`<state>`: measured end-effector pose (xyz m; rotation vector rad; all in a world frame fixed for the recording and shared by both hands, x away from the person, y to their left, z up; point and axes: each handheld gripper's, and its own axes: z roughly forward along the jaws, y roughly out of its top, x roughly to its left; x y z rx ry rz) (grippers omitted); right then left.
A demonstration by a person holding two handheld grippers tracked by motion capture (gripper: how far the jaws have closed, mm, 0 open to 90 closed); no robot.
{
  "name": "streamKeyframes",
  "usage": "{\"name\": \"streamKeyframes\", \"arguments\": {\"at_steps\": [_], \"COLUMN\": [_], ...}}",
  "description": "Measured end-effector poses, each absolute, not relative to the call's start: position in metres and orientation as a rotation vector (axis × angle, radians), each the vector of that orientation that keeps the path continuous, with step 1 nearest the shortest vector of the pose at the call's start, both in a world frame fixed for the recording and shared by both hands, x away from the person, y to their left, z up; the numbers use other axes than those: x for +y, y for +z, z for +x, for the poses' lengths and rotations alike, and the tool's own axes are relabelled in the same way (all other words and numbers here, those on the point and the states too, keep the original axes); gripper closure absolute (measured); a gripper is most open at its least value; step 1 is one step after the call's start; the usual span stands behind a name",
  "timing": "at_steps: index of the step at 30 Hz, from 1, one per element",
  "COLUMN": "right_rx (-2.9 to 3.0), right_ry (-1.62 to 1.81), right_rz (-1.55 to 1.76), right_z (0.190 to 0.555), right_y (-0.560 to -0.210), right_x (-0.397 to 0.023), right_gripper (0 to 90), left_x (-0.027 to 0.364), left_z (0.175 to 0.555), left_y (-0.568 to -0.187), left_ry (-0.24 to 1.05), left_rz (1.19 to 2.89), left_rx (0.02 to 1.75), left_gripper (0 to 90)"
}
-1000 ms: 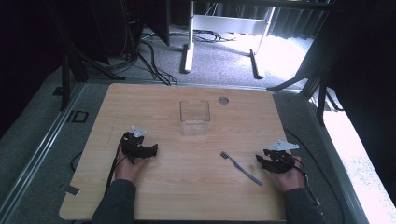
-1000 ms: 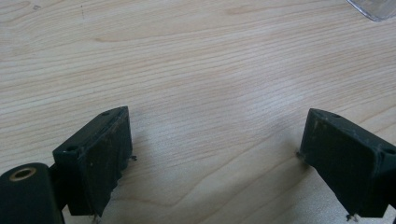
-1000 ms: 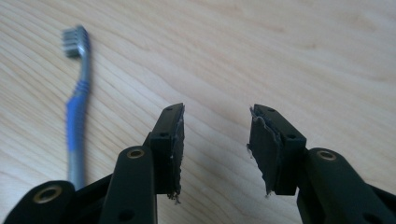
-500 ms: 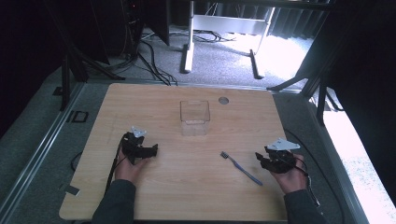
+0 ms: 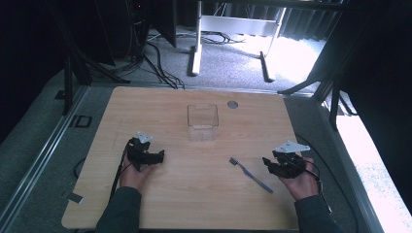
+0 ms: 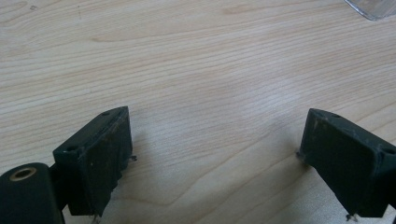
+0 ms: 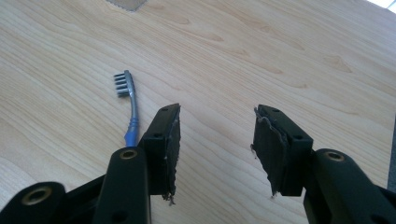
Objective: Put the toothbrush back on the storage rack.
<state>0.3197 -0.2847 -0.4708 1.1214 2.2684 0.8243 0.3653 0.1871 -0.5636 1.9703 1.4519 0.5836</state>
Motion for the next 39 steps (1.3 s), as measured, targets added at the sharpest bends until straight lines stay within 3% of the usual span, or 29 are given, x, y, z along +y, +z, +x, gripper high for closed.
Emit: {"name": "streamKeyframes", "arguments": {"at_steps": [18,39], "right_rx": [2.359,2.443], "right_ry": [0.769,0.669], "right_rz": [1.138,1.132], "right_z": [0.325,0.331], "right_y": [-0.466,-0.46], "right_x": [-0.273,-0.264], "right_gripper": [49.1,55.2], "left_x": [0.186,0.185], "left_z": [0.365,0.364], "left_y": [-0.564,-0.564], "left_ry": [0.583,0.582], "left_rz": [1.972,1.976], "left_rx": [1.447,1.444], "left_gripper": [9.6,9.6]}}
